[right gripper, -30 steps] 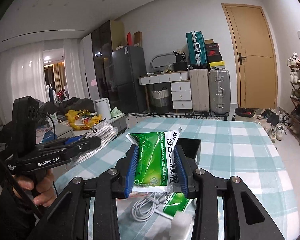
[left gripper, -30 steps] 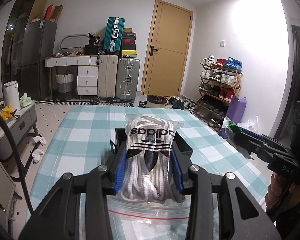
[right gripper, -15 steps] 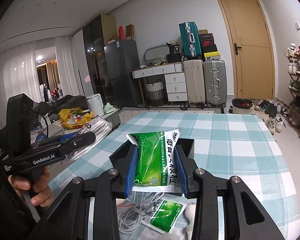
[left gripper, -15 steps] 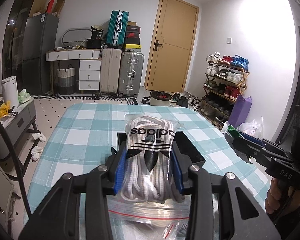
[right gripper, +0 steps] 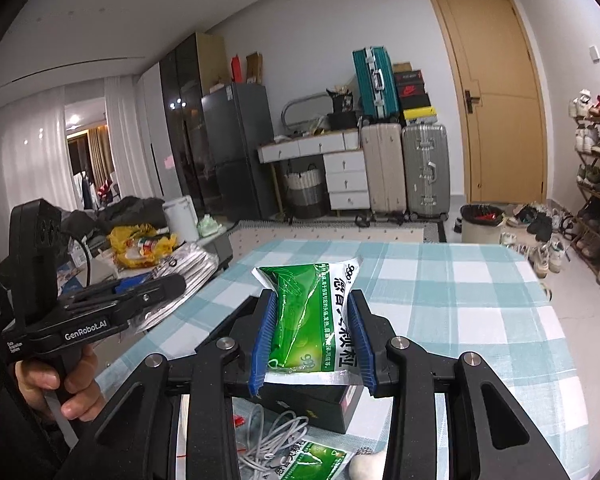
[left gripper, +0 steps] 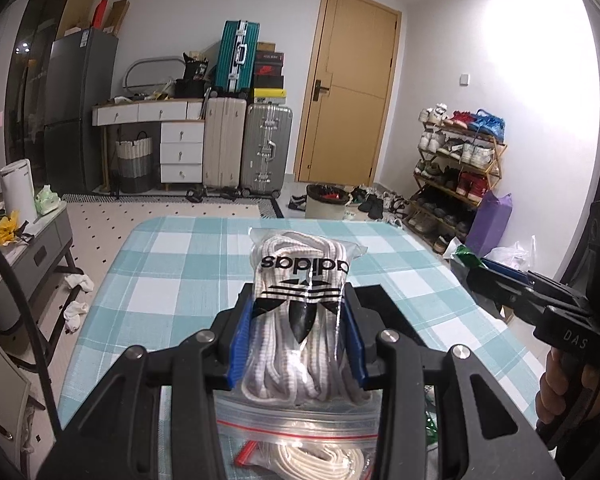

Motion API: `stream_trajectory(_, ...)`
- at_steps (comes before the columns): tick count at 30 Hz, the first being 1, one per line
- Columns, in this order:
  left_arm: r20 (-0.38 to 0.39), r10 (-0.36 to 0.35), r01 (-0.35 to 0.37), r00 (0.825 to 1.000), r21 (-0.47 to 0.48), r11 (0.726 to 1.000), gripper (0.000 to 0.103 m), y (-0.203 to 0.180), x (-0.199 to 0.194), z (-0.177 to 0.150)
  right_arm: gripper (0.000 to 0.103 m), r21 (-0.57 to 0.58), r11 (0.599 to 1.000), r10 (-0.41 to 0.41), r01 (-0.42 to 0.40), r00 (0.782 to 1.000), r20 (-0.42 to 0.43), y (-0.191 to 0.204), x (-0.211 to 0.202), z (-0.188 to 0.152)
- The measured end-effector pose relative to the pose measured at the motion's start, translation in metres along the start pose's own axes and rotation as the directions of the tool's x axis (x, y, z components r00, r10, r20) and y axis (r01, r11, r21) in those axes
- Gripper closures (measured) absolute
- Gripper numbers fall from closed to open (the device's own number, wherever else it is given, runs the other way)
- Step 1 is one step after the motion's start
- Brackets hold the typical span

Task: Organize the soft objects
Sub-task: 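Carry the lace bag and green sachet into the black box with both grippers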

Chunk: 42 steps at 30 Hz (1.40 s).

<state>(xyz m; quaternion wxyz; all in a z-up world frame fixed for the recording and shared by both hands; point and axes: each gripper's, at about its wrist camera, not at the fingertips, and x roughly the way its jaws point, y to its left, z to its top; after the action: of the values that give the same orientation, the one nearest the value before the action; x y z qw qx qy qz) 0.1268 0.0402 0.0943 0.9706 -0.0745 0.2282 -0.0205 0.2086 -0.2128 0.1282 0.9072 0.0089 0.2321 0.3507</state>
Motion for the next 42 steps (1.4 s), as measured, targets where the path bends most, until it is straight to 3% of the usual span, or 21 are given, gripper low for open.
stream_trajectory(14, -0.119, 0.005, -0.004, 0.993, 0.015, 1.0, 0.064, 0.0, 0.053, -0.011, 0.067, -0.05, 0.999, 0.007, -0.014, 0.988, -0.151, -0.008, 0.063, -0.01)
stream_trajectory(42, -0.239, 0.031, -0.013, 0.971, 0.075, 0.997, 0.064, -0.01, 0.097, -0.024, 0.067, -0.107, 0.994, -0.025, -0.003, 0.964, -0.265, -0.01, 0.118, -0.025)
